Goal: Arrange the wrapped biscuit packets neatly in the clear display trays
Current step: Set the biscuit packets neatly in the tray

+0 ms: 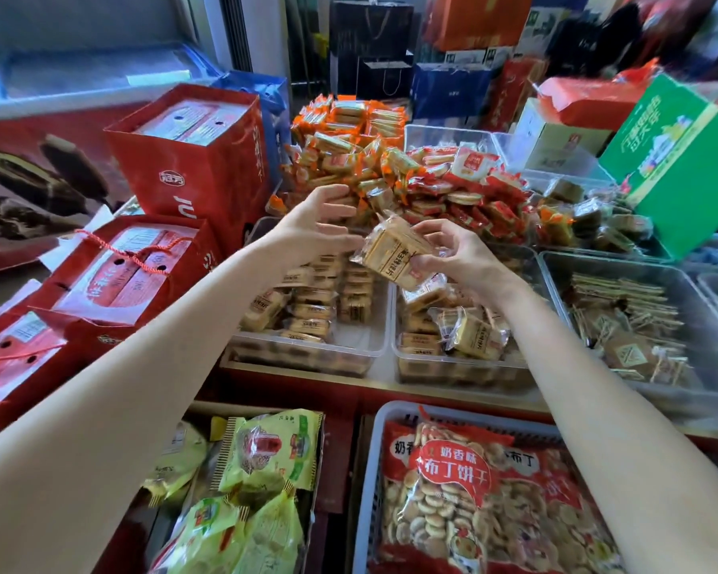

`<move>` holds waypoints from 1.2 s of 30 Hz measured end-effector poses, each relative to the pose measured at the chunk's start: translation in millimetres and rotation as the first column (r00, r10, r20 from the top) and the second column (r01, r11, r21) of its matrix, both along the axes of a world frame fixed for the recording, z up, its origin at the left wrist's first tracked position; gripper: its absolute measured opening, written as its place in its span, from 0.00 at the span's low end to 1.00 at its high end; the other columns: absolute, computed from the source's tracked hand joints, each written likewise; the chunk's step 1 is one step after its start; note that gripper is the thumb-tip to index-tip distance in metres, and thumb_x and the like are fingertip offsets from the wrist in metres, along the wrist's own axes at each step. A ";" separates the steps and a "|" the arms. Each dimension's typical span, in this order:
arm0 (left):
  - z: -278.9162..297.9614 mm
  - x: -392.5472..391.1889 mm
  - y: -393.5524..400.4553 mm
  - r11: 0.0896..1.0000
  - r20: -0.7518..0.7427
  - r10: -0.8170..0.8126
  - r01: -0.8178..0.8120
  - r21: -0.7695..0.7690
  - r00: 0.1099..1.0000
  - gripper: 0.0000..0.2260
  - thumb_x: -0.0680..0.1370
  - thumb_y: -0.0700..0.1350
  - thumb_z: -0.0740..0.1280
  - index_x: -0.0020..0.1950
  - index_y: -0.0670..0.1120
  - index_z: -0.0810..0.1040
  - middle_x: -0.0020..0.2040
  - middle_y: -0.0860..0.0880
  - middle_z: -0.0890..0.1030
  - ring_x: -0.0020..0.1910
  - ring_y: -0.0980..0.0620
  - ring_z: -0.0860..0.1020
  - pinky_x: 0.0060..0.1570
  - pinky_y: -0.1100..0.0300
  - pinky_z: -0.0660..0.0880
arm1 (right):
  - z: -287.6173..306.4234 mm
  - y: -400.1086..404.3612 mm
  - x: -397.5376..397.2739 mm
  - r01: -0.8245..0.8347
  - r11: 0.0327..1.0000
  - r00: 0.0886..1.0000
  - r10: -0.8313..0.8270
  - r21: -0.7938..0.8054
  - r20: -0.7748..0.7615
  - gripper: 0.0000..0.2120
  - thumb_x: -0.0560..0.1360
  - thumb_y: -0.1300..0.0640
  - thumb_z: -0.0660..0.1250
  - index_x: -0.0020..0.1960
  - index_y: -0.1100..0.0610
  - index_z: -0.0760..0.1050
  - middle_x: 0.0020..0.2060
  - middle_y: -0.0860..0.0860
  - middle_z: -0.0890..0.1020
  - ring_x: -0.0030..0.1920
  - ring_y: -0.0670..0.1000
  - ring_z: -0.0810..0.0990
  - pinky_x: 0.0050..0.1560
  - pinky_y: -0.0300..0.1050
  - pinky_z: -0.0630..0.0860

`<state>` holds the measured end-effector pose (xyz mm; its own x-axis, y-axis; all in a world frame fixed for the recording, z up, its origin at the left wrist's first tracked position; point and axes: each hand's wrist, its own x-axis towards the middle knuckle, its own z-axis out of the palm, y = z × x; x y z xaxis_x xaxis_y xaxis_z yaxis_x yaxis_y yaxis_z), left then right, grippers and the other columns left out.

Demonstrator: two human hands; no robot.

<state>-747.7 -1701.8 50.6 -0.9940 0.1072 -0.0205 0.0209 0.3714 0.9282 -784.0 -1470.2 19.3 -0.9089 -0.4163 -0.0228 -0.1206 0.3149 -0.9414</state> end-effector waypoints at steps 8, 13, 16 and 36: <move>7.2 -4.2 24.9 0.909 -0.147 -0.167 0.094 -0.407 0.975 0.39 0.69 0.38 0.75 0.74 0.54 0.60 0.57 0.53 0.71 0.50 0.54 0.75 0.42 0.69 0.69 | 22.0 -14.4 6.6 -0.006 0.986 0.979 0.040 0.165 -0.202 0.29 0.68 0.63 0.74 0.66 0.52 0.71 0.59 0.55 0.76 0.53 0.55 0.78 0.58 0.52 0.77; -6.8 -6.5 13.4 0.940 -0.046 -0.073 0.053 -0.336 0.996 0.30 0.67 0.43 0.77 0.66 0.53 0.72 0.57 0.48 0.75 0.48 0.53 0.72 0.49 0.61 0.70 | 19.8 -9.1 6.4 -0.040 0.999 0.990 0.036 -0.027 -0.134 0.30 0.70 0.59 0.74 0.69 0.53 0.65 0.66 0.51 0.71 0.64 0.48 0.73 0.61 0.39 0.74; -11.5 0.3 1.2 0.985 0.019 -0.040 0.042 -0.166 0.999 0.27 0.67 0.40 0.77 0.61 0.56 0.73 0.57 0.47 0.77 0.45 0.50 0.77 0.52 0.54 0.76 | 18.2 -2.4 4.4 0.053 0.966 0.995 -0.073 -0.253 -0.071 0.13 0.73 0.58 0.69 0.57 0.56 0.75 0.56 0.52 0.79 0.59 0.50 0.78 0.57 0.40 0.76; -16.5 1.8 -22.8 0.963 0.143 -0.249 0.229 0.144 0.958 0.32 0.65 0.42 0.77 0.67 0.54 0.71 0.62 0.48 0.78 0.56 0.51 0.80 0.55 0.60 0.76 | 26.8 -18.2 -8.8 0.022 1.000 0.974 -0.026 -0.020 -0.226 0.04 0.74 0.58 0.69 0.48 0.58 0.78 0.42 0.52 0.81 0.41 0.46 0.79 0.44 0.37 0.77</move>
